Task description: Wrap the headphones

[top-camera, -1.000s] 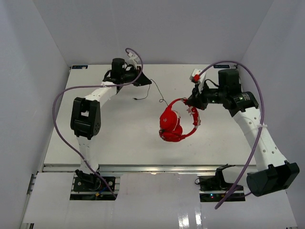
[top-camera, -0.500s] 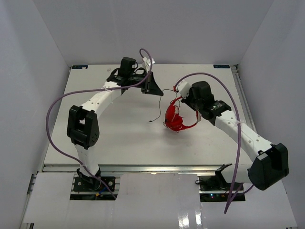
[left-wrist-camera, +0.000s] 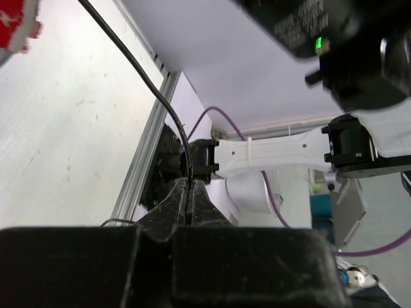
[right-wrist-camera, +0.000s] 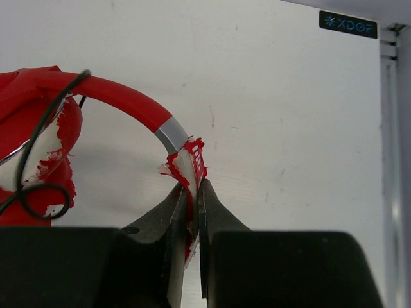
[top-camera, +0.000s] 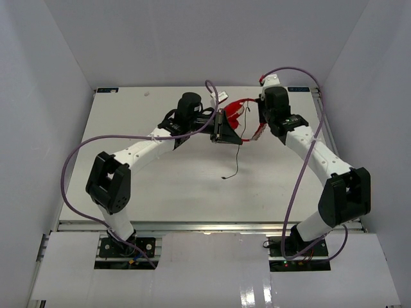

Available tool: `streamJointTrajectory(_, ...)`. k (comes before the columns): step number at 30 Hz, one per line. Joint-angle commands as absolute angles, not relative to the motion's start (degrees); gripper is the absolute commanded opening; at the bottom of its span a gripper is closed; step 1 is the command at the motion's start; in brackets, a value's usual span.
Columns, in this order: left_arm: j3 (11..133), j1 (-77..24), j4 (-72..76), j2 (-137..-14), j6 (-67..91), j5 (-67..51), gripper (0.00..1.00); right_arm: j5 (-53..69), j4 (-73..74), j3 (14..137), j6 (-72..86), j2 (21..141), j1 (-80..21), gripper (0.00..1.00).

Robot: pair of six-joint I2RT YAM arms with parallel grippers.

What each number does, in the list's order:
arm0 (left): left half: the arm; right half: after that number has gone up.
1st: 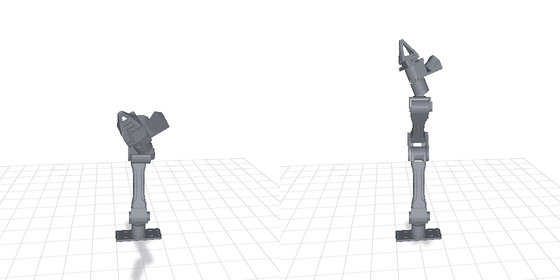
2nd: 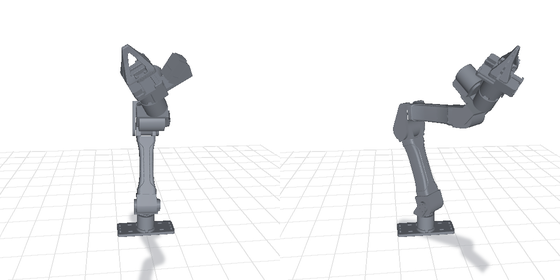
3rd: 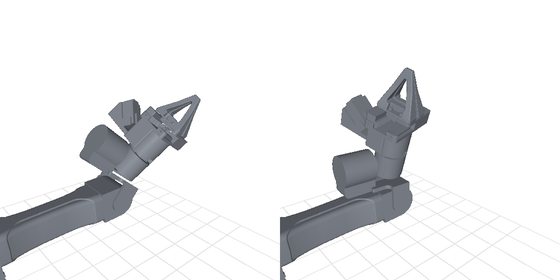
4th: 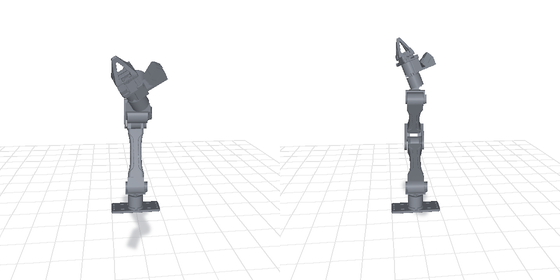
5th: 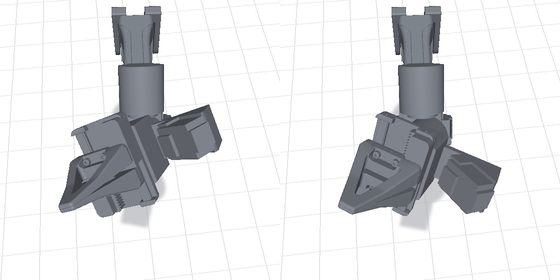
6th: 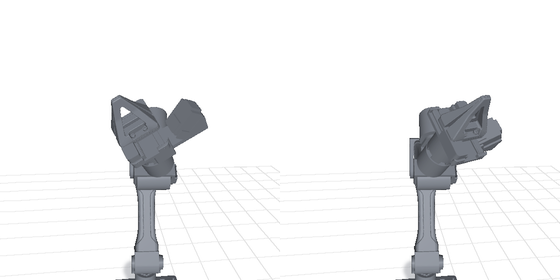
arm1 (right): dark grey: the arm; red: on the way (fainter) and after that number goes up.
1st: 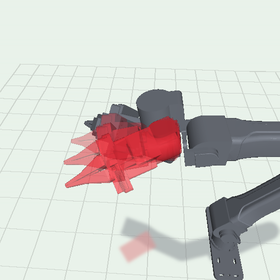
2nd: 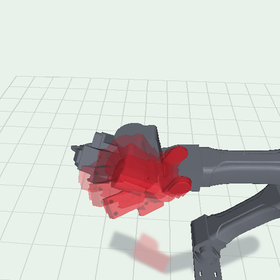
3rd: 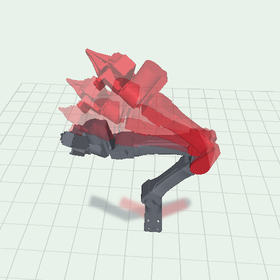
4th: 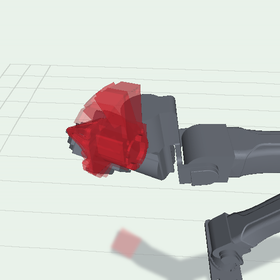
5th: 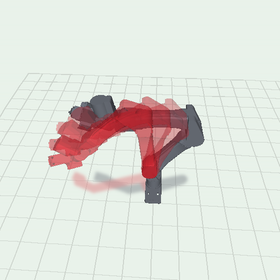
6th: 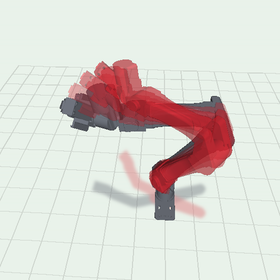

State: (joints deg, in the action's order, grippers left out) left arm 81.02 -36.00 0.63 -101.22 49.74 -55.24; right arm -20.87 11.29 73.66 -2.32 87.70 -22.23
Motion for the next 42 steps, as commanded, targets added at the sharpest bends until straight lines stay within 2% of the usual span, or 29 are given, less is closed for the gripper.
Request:
streamJointTrajectory(1, 73.44, -38.23, 10.17, -95.69, 53.53, -49.56, 0.00, -1.61, 10.49, 80.75, 17.25, 87.87, -15.19, 0.08)
streamJointTrajectory(4, 69.57, -38.49, 13.78, -97.28, 53.29, -47.79, 0.00, 11.29, 10.37, 81.03, 22.85, 88.04, -11.59, 0.08)
streamJointTrajectory(13, 65.53, -37.33, 18.65, -100.13, 44.35, -44.43, 0.00, 40.06, 2.93, 78.53, 34.73, 84.47, 0.86, 0.08)
streamJointTrajectory(20, 63.25, -31.04, 21.65, -98.85, 37.20, -45.92, 0.00, 55.27, -7.47, 72.26, 29.29, 78.26, 3.53, 0.08)
streamJointTrajectory(25, 69.19, -28.42, 16.09, -100.14, 30.08, -49.32, 0.00, 64.24, -11.00, 69.92, 22.79, 75.40, 3.63, 0.08)
streamJointTrajectory(28, 76.35, -26.72, 8.73, -102.91, 24.18, -50.53, 0.00, 61.89, 1.71, 72.32, 4.98, 73.40, 2.64, 0.08)
streamJointTrajectory(31, 84.82, -25.93, 1.67, -104.95, 21.41, -51.97, 0.00, 53.70, 14.99, 75.37, -9.33, 72.62, 0.52, 0.08)
streamJointTrajectory(36, 94.97, -25.93, -8.09, -108.99, 17.37, -54.34, 0.00, 45.48, 21.75, 75.17, -22.66, 71.31, -3.72, 0.08)
streamJointTrajectory(40, 103.07, -25.93, -15.52, -112.43, 15.29, -54.97, 0.00, 31.95, 21.23, 71.64, -32.40, 68.29, -11.84, 0.08)
streamJointTrajectory(42, 106.71, -25.93, -17.67, -113.81, 15.30, -55.54, 0.00, 19.65, 19.22, 69.23, -35.51, 67.06, -16.88, 0.08)
